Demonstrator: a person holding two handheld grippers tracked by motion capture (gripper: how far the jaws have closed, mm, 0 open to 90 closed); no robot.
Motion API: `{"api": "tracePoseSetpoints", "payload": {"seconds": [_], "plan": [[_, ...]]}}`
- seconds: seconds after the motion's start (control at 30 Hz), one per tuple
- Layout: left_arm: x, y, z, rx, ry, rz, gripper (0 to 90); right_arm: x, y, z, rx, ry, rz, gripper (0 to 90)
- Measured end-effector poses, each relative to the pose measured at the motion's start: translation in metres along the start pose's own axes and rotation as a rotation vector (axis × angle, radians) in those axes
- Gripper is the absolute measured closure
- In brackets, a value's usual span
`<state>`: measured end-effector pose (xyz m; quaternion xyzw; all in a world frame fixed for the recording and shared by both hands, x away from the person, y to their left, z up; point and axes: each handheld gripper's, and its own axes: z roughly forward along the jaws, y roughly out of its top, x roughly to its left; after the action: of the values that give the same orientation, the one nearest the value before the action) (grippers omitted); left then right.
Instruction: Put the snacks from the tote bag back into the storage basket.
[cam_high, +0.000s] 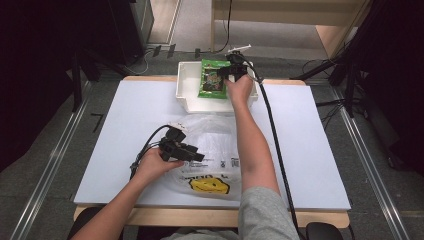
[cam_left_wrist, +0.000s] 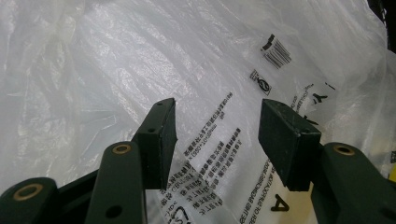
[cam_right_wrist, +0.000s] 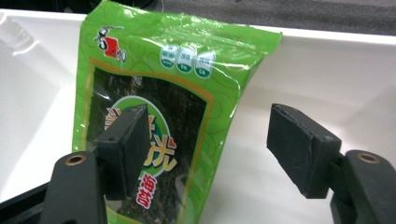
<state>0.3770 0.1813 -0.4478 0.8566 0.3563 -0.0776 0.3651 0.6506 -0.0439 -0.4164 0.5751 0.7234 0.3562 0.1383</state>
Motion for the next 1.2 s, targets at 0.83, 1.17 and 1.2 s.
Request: {"api": "tracePoseSetpoints", "payload": {"seconds": [0.83, 1.17, 1.2], "plan": [[0.000, 0.000, -0.001, -0.002, 0.011, 0.001, 47.2, 0.008, -0.015, -0.039, -0.028, 0.051, -0.051, 34.9], [0.000, 0.001, -0.002, -0.005, 0.022, 0.002, 47.1, 0.017, -0.032, -0.063, -0.025, 0.083, -0.097, 36.6], [0.000, 0.001, -0.002, -0.007, 0.020, -0.001, 47.0, 0.018, -0.034, -0.065, -0.024, 0.085, -0.098, 36.6]]}}
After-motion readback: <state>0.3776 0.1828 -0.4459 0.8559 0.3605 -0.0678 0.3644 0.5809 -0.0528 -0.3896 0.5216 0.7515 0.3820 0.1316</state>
